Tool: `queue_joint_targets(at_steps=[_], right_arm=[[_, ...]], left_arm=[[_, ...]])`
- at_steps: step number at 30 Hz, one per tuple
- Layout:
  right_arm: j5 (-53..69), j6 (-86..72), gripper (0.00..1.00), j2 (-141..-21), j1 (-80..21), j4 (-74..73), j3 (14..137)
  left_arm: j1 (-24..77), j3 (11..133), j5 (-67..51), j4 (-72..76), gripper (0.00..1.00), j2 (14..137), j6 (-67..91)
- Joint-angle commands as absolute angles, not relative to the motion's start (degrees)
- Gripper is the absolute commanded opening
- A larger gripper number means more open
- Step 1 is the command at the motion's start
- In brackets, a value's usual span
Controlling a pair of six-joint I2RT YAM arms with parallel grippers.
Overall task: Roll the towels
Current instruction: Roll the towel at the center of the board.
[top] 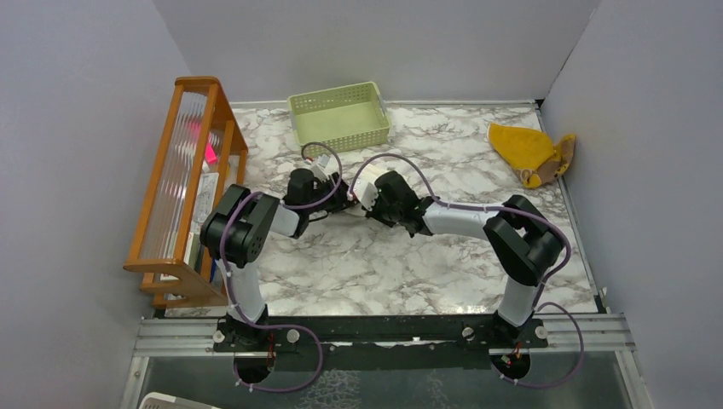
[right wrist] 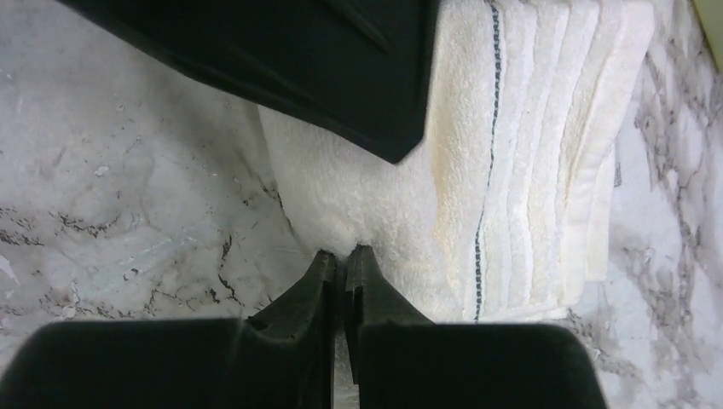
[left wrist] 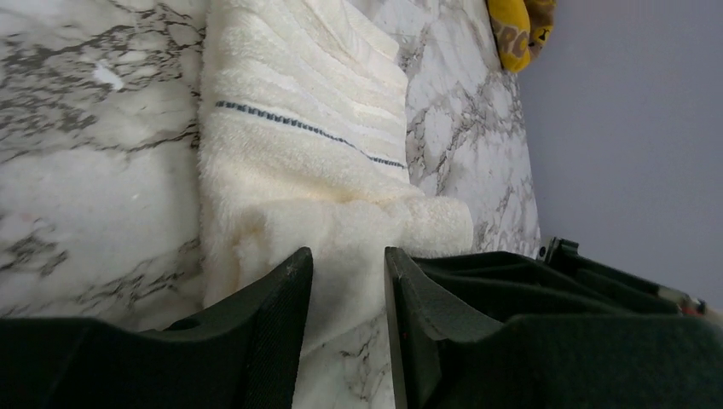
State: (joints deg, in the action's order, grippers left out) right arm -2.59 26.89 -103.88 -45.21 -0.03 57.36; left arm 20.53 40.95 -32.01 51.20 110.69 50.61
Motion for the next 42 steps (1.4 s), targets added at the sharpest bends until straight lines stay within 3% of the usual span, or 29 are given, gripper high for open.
queue_joint_targets(at_steps=[1, 12, 20, 33, 42], right_arm=[[3.8, 15.48, 0.01, -105.26, -42.38, -10.44, 59.0], [42.66, -5.26, 0.01, -102.11, -34.61, -4.77, 59.31], [61.55, -22.68, 0.01, -110.14, -25.42, 1.79, 60.56], [58.37, -31.13, 0.01, -120.74, -20.45, -2.05, 65.11], [58.09, -32.94, 0.01, -121.88, -18.87, -1.51, 64.57]], left_arm=[[17.55, 37.56, -29.41, 44.38, 0.43, 101.17, 48.42], [15.2, 36.66, -31.73, 43.78, 0.47, 93.05, 49.14], [17.05, 36.4, -32.91, 43.93, 0.47, 91.1, 46.76], [25.02, 37.44, -33.97, 47.3, 0.47, 97.04, 48.06], [25.16, 41.04, -32.16, 52.17, 0.47, 108.57, 47.02]])
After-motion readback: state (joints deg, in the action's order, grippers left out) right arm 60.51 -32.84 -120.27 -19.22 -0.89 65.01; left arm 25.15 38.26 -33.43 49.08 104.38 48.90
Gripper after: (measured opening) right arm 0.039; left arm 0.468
